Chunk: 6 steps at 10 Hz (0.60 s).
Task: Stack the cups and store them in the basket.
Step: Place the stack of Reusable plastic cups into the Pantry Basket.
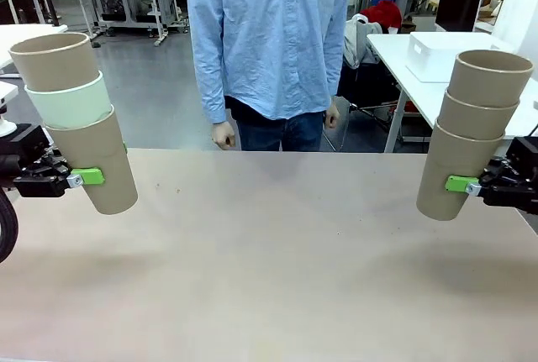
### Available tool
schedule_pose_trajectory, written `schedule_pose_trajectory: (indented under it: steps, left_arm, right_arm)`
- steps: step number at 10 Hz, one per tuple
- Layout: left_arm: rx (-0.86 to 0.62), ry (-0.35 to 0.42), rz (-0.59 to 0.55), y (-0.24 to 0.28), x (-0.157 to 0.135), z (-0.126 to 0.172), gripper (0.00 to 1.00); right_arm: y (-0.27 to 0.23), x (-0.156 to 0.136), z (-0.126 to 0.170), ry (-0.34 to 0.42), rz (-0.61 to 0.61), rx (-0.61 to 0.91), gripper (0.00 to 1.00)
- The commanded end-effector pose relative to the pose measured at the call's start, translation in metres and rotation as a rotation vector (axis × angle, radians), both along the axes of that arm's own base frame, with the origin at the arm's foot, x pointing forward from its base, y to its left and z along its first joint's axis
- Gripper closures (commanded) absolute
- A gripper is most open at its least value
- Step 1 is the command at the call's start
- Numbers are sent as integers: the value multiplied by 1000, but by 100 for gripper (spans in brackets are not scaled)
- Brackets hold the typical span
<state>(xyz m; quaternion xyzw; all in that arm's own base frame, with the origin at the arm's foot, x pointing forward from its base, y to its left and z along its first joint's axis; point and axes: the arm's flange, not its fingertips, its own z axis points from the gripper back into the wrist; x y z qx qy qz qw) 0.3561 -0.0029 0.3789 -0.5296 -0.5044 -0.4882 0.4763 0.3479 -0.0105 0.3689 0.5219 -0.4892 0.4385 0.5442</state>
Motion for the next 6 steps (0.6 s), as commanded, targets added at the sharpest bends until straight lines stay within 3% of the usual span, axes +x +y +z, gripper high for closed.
schedule_pose_trajectory:
  steps: [1,6]
  left_arm:
    - [-8,-7,-5,-1,-1,4,13]
    - [-8,-7,-5,-1,-1,4,13]
  right_arm:
    - [-1,-1,5,-2,-2,3,13]
    - [-1,-1,5,-2,-2,3,13]
